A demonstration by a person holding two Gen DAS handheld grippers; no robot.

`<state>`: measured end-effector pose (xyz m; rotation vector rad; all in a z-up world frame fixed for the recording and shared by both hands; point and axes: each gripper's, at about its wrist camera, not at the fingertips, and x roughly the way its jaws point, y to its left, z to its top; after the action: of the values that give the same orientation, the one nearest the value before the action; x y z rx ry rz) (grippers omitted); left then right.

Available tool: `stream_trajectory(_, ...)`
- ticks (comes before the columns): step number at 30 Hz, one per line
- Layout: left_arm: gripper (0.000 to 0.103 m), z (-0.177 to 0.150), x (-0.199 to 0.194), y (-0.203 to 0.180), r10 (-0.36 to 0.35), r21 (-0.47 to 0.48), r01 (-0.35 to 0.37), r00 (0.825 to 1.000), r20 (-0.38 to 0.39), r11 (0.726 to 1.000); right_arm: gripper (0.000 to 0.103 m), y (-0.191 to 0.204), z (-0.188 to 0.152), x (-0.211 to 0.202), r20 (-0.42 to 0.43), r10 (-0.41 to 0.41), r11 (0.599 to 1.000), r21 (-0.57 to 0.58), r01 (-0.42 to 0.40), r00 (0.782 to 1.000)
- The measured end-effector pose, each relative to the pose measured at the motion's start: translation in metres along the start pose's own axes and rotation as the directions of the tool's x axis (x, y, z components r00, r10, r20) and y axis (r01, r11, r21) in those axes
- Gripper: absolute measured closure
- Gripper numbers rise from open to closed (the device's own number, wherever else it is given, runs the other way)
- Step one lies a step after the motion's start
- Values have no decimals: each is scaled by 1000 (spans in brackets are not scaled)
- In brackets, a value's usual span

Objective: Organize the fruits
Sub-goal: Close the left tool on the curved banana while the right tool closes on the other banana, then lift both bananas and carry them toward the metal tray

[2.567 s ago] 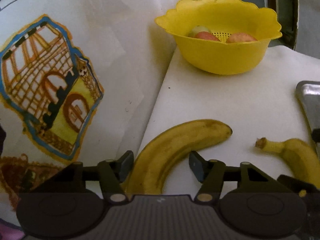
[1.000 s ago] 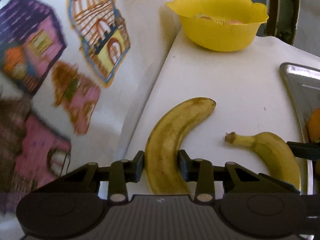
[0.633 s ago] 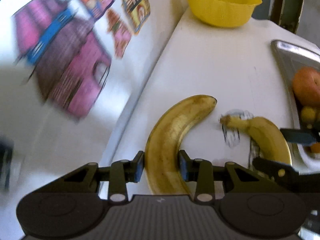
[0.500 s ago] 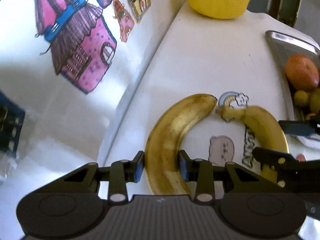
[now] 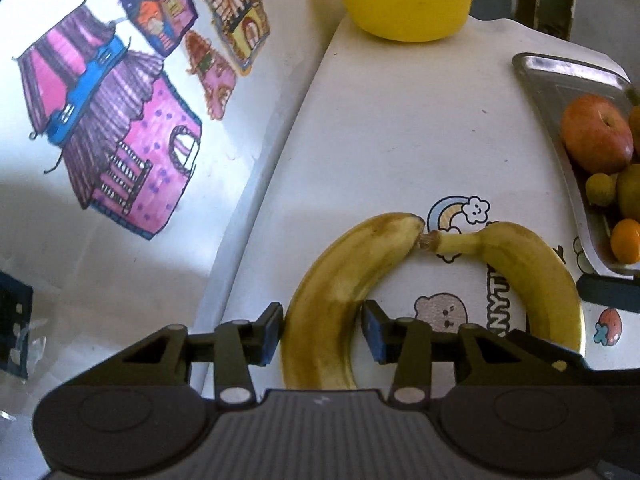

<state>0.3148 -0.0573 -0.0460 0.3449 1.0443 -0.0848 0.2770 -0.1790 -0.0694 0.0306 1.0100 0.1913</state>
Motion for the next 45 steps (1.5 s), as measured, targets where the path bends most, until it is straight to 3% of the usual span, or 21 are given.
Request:
stream_trajectory(3,47,1,2,-1,6,4,-6,1000,2,1000,37,8,-1,2,12,-37,999,-27,38,999)
stream_trajectory(6,49,1,1,0,1,7,-1,1000,-3,1000,38,13,-5,2,24,-49,998,-50,50,999)
stream_trajectory(13,61,-7,-4,-2,-1,30,1,1000,-25,1000,57,9,-13,-6,30,-21,997,-78,23,999)
stream_trajectory(18,61,-8,-4,0,3,28,-3,1000,-18,1000,58,6,-16,-9,32,-10,995,-101,13,999)
stream_trajectory(20,61,-8,-3,-3,15,27,-15,1000,-12,1000,52,10,-15,-6,41,-27,993,-110,31,999)
stream_trajectory(23,60,-7,-4,-6,26,30,-26,1000,-5,999,52,13,-14,-2,62,-34,992,-119,41,998)
stream_trajectory(26,63,-9,-4,-11,36,39,-35,999,-5,999,63,12,-17,-3,79,-37,991,-123,47,996)
stream_trajectory(30,65,-10,-6,-14,34,24,-34,999,-19,999,65,7,-18,-5,85,-32,993,-111,41,996)
stream_trajectory(45,64,-8,-11,7,-106,-141,92,990,-92,986,66,-14,-28,-18,101,17,999,-29,-14,995)
